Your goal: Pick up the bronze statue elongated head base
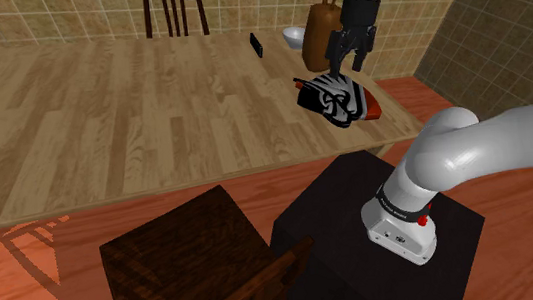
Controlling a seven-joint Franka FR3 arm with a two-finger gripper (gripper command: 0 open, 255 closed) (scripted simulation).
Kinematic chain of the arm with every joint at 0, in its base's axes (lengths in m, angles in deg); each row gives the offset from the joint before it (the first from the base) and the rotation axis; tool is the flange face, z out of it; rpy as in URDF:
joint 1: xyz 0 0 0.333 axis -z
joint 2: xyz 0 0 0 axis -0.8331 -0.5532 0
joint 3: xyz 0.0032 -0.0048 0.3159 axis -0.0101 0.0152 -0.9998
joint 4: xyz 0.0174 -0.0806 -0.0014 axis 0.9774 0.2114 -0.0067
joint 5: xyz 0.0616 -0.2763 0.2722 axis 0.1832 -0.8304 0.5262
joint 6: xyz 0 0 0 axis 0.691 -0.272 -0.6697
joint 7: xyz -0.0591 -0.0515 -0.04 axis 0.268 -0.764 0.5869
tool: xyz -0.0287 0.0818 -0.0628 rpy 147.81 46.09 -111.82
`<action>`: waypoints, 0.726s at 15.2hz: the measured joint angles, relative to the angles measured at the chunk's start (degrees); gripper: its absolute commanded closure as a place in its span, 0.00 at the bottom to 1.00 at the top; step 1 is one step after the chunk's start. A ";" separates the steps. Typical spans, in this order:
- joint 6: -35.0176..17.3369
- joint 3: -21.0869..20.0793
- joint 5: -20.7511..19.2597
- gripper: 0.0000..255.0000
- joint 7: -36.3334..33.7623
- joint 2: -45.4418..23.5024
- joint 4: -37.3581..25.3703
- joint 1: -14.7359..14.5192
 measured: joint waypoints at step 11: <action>-16.08 4.14 -8.39 0.00 3.65 -6.88 -0.84 4.48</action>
